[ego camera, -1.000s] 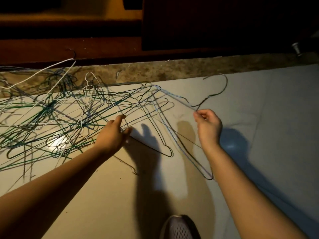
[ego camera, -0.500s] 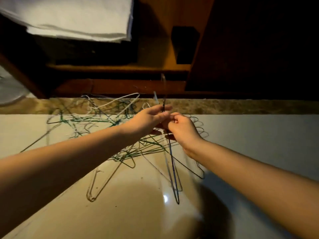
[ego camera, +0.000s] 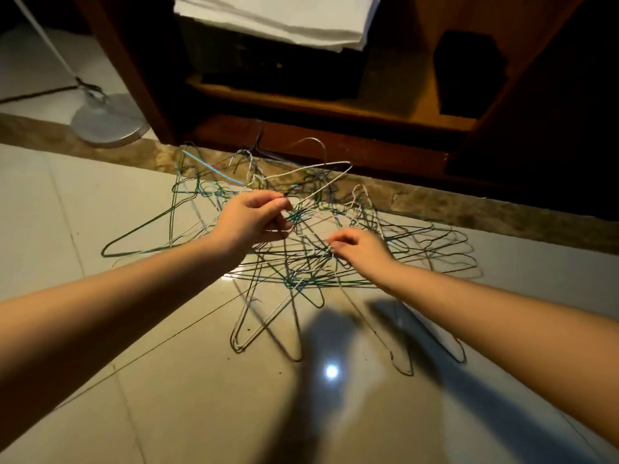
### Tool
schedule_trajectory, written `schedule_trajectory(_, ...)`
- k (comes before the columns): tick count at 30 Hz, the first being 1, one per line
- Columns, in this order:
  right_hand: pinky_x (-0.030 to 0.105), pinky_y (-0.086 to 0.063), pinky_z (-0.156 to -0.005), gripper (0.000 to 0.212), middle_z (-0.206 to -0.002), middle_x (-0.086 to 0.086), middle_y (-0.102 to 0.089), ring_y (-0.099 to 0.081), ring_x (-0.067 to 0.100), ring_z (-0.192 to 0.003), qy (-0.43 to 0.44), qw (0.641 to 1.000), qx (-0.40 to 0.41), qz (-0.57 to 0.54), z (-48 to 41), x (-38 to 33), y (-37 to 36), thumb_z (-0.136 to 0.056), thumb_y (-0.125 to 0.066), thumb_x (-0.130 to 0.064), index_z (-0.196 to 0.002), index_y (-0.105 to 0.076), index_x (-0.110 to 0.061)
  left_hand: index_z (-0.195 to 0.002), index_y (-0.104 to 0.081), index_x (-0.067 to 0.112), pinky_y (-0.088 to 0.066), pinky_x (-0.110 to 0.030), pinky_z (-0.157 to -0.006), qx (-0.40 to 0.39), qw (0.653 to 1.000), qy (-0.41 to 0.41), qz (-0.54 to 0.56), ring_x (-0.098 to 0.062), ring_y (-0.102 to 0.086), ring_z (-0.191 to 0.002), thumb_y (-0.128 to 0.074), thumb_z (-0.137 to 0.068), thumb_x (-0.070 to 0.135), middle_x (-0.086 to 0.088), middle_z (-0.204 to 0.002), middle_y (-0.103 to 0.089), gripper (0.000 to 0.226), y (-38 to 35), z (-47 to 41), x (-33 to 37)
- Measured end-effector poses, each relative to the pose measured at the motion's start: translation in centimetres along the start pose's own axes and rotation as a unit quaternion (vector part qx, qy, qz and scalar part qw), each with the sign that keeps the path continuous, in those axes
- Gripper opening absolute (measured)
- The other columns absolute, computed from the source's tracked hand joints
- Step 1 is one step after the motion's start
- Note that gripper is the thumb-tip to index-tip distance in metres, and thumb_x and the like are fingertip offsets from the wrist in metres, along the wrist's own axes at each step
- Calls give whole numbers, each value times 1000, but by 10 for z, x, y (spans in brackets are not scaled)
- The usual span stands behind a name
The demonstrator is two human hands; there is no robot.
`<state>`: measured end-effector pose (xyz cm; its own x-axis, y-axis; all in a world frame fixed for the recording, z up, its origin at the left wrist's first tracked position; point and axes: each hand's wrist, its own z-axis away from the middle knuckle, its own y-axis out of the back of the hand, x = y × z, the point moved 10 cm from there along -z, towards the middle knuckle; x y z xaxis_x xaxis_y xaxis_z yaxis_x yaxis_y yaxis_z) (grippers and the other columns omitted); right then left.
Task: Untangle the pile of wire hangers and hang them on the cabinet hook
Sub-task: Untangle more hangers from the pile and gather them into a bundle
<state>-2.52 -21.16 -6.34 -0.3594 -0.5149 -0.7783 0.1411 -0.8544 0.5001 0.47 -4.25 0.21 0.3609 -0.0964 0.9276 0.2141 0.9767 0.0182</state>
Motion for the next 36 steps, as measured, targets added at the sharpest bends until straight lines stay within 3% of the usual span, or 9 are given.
schedule_trajectory(5, 25, -42, -78, 22, -112, 5, -67, -59, 22, -102, -84, 971, -20, 222, -33, 82, 5, -91, -55, -26, -108, -66, -18, -81, -61, 9, -55, -23, -56, 54, 997, 44, -19, -4, -55, -46, -49, -94, 10, -6, -66, -46, 18, 41, -11, -39)
schedule_trajectory(13, 29, -46, -80, 31, -112, 9, -64, -59, 26, -96, -68, 937, -92, 330, -42, 96, -60, -86, -58, -34, -112, -59, -16, -86, -61, 9, -55, -22, -56, 64, 993, 92, -27, -13, -52, -60, -47, -95, 14, -6, -70, -46, 17, 60, -19, -80)
schedule_trajectory(17, 26, -40, -71, 14, -106, 8, -67, -59, 28, -97, -87, 951, -37, 294, -45, 98, -58, -87, -56, -27, -98, -61, -21, -85, -60, 9, -54, -22, -54, 50, 995, 77, -37, -12, -51, -58, -47, -95, 15, -5, -68, -46, 18, 53, -23, -77)
schedule_trajectory(22, 27, -40, -71, 18, -105, 6, -65, -59, 27, -96, -77, 964, 10, 255, -38, 87, -43, -92, -49, -27, -103, -61, -19, -84, -62, 9, -53, -22, -53, 36, 996, 71, -35, -12, -51, -57, -46, -96, 14, -5, -67, -47, 20, 45, -24, -76)
schedule_trajectory(27, 38, -49, -64, 13, -72, -2, -56, -60, 27, -73, -34, 990, 77, 111, -20, 77, -9, -90, -55, -32, -89, -59, -19, -84, -61, 9, -52, -23, -53, 24, 998, 60, -25, -12, -51, -57, -46, -96, 14, -5, -67, -45, 20, 32, -24, -71)
schedule_trajectory(30, 46, -53, -63, 12, -65, -2, -54, -61, 35, -70, -8, 991, 124, 57, -7, 77, 18, -93, -51, -25, -81, -55, -24, -83, -62, 10, -54, -25, -56, 16, 998, 59, -18, -9, -53, -54, -47, -95, 15, -3, -65, -46, 20, 21, -25, -67)
schedule_trajectory(36, 32, -37, -60, 23, -62, 0, -49, -48, 22, -64, 1, 971, 240, 13, 6, 79, 83, -97, -42, -24, -84, -56, -12, -83, -62, 10, -54, -27, -57, 1, 999, 47, -2, -11, -54, -57, -48, -95, 16, -6, -69, -48, 20, -3, -19, -56)
